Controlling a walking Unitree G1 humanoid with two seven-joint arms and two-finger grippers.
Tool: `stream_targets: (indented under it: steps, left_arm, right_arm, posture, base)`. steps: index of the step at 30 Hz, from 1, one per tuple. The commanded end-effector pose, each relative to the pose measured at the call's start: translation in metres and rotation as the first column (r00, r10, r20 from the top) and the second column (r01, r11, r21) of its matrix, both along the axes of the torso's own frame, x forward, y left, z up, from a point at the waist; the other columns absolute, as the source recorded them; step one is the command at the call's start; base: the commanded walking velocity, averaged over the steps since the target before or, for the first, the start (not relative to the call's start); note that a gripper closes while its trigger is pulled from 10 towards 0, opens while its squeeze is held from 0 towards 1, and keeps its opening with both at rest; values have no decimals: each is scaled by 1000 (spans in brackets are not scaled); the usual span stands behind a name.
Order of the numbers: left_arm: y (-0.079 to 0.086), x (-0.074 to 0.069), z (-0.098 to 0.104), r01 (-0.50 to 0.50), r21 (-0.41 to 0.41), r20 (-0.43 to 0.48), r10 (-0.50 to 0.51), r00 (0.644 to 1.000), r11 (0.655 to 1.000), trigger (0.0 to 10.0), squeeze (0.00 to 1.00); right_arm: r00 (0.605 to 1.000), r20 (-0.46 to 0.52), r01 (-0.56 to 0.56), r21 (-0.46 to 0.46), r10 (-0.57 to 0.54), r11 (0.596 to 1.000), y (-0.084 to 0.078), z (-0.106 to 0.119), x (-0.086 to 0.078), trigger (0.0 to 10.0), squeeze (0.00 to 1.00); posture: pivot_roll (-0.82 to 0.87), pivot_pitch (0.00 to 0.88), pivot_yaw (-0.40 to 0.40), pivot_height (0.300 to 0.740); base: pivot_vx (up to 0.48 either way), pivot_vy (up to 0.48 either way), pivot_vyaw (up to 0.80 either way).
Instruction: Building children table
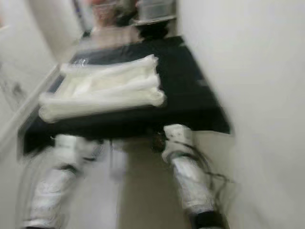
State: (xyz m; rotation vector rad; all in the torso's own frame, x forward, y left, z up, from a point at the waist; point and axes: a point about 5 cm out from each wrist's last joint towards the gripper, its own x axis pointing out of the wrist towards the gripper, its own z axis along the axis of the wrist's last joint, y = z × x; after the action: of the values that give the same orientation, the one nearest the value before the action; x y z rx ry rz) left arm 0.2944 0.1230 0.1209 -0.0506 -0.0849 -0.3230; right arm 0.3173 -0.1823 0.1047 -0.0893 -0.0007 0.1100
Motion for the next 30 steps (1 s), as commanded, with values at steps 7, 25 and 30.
stream_targets:
  steps: [7, 25, 30]
  left_arm:
    - [18, 3, 0, -47, 6, -26, 48, 999, 999, 10000, 0]
    - [15, 2, 3, -36, 6, -28, 36, 999, 999, 10000, 0]
    - [14, 2, 3, -29, 6, -33, 30, 999, 1000, 10000, 0]
  right_arm:
    - [971, 135, -199, -15, 199, 980, 42, 37, 11, 10000, 0]
    - [875, 189, -395, -252, 446, 883, 60, 77, 13, 10000, 0]
    - [854, 174, -408, -362, 491, 838, 57, 96, 16, 10000, 0]
  posture:
    - [-13, 0, 122, 740]
    - [-8, 0, 124, 740]
    - [-10, 0, 127, 740]
  base:
    - [299, 0, 0]
    - [303, 0, 444]
    - [302, 0, 0]
